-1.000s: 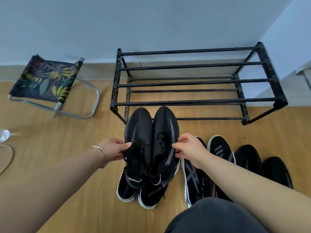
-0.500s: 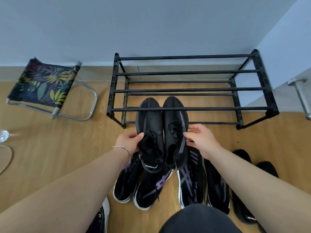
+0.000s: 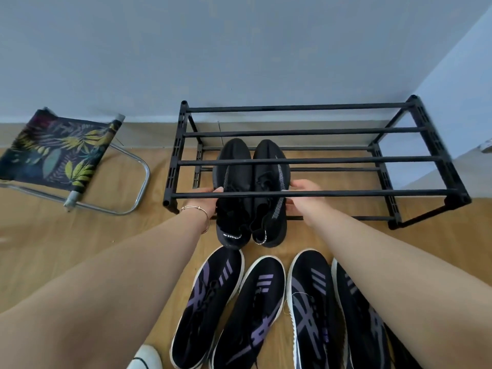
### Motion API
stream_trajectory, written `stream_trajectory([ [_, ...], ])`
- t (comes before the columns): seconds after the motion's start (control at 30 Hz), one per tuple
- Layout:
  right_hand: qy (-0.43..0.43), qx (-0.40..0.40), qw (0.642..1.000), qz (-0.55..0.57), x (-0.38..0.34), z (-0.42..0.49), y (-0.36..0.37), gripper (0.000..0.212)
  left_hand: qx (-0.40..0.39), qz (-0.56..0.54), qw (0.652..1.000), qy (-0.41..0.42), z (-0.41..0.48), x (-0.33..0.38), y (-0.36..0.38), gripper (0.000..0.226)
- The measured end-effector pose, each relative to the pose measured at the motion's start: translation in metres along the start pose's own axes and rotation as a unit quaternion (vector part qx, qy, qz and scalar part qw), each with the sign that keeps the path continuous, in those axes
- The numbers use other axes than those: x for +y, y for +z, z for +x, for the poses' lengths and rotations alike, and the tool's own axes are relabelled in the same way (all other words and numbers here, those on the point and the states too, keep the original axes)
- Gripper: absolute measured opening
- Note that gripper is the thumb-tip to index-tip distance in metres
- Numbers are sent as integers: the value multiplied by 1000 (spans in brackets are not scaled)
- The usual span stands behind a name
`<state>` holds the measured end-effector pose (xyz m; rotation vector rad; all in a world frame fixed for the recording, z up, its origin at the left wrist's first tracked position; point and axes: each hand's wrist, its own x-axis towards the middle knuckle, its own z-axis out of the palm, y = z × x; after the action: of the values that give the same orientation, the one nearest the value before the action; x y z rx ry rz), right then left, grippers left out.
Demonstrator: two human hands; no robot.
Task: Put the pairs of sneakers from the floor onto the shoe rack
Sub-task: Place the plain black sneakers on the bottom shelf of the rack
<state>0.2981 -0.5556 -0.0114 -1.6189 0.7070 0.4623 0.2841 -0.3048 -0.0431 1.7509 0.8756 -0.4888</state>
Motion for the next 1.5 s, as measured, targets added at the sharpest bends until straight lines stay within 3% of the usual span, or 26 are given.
stream_trajectory([
  [0.1,-8,6,999,-38,-4,8,9,44,18,-30,999,23,2,5,-1,28],
  [0.2,-22,23,997,-77,-2,17,16,56,34,-62,997,27,-10,14,3,30],
  [0.37,1,54,997,-48,14,17,18,44,78,-74,994,24,-20,12,9,31],
  [0.47,-12,31,999,-36,26,11,20,36,57,-58,996,38,-18,7,10,34],
  [0.73,-44,-19,999,-8,27,14,26,53,24,-68,994,79,-8,0,10,40],
  [0.97,-65,-14,996,-65,22,17,41,55,0,-30,994,101,-3,3,8,50],
  [1.4,-83,-4,990,-118,18,19,44,52,9,44,992,120,6,13,2,50],
  [1.5,-91,-4,981,-173,13,18,43,54,12,71,990,122,6,15,1,48],
])
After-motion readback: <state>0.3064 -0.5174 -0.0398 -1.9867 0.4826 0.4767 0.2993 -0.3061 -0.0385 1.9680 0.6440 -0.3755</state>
